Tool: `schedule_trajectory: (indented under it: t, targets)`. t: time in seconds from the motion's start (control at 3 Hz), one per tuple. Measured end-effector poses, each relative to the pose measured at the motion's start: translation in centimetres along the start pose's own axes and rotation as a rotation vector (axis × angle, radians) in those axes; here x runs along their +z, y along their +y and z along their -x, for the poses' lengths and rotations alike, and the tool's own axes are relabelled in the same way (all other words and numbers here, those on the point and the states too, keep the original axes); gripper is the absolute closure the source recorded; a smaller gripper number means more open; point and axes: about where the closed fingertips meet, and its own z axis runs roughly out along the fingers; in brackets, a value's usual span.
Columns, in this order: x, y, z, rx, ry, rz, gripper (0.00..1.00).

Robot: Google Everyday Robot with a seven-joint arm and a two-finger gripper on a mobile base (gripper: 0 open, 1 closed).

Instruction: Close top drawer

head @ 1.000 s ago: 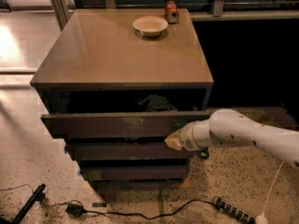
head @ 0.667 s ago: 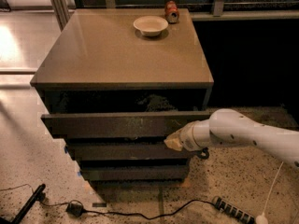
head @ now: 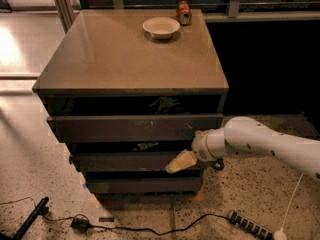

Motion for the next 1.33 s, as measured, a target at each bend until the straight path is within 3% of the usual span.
schedule_trajectory:
  t: [0.33, 0.67, 1.33]
  targets:
    - [0.0, 0.0, 0.0, 0.0, 0.0, 0.0, 0.0]
    - [0.01, 0.01, 0.0, 0.0, 0.0, 0.0, 0.16]
    - [0.01, 0.01, 0.0, 0.0, 0.0, 0.0, 0.63]
